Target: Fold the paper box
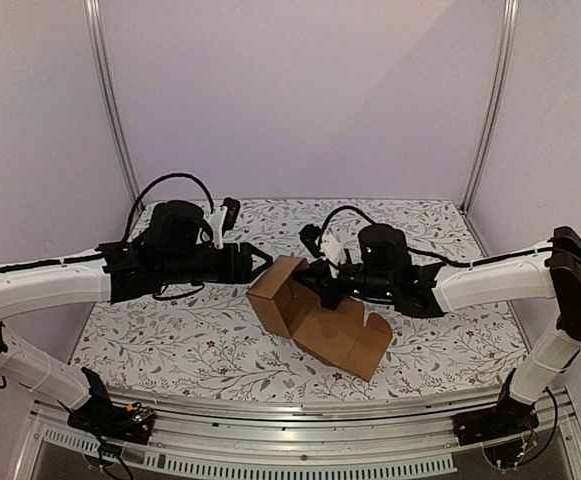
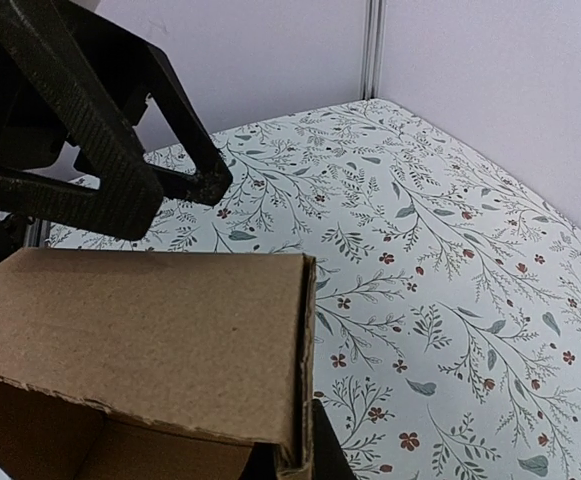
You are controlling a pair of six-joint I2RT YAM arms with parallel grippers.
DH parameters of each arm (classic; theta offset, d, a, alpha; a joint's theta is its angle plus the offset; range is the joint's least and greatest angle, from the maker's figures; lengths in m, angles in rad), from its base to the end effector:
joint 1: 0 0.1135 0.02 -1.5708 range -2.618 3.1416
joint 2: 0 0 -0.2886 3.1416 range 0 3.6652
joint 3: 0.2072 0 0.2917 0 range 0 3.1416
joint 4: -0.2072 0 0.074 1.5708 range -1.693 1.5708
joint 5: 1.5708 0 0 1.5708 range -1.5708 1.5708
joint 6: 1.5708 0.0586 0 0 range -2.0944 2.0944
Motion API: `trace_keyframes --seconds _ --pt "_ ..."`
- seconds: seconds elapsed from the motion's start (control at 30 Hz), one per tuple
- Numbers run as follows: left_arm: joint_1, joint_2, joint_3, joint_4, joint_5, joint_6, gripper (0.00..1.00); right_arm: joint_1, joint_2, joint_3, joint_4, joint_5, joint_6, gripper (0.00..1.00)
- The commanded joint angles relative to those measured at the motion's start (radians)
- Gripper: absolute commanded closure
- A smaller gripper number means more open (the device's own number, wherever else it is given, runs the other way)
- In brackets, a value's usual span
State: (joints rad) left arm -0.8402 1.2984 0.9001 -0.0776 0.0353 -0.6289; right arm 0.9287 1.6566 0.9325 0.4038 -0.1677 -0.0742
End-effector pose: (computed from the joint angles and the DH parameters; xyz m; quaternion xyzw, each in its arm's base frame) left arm 0.2297 -0.2595 0.2753 0.0992 0.8480 -0.3600 0.3761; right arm 0.2457 0.3449 0.2154 -0.4314 0.6849 0.3035 0.5027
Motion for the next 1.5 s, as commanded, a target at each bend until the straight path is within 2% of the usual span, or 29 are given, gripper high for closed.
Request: trace_keyframes --seconds 0.0,0.17,0.3,0.5,0.6,0.97,1.07,1.47 --pt "0.010 0.020 0.000 0.058 0.086 0.011 0.43 -0.002 -0.042 -0.032 0.056 -0.043 -0.015 1.00" --pt "0.009 0.063 0.000 0.108 0.148 0.006 0.45 -0.002 -0.038 -0.051 0.106 -0.028 -0.024 1.00" --pt "0.009 0.097 -0.004 0.109 0.136 -0.002 0.46 -0.002 0.010 -0.105 0.263 -0.006 -0.047 1.00" --pt "0.009 0.129 0.004 0.040 0.025 0.027 0.46 -0.002 0.146 -0.198 0.611 0.026 -0.130 1.00" --pt "0.009 0.165 0.016 0.027 0.015 0.040 0.46 -0.002 0.217 -0.202 0.701 0.047 -0.138 1.00" --pt "0.009 0.323 0.035 0.061 0.051 0.056 0.47 -0.008 0.406 -0.178 0.813 0.061 -0.096 1.00" --pt "0.009 0.358 0.045 0.098 0.056 0.054 0.47 -0.012 0.433 -0.165 0.816 0.052 -0.082 1.00" --pt "0.002 0.449 0.109 0.081 0.045 0.071 0.47 -0.020 0.512 -0.150 0.831 0.038 -0.059 1.00"
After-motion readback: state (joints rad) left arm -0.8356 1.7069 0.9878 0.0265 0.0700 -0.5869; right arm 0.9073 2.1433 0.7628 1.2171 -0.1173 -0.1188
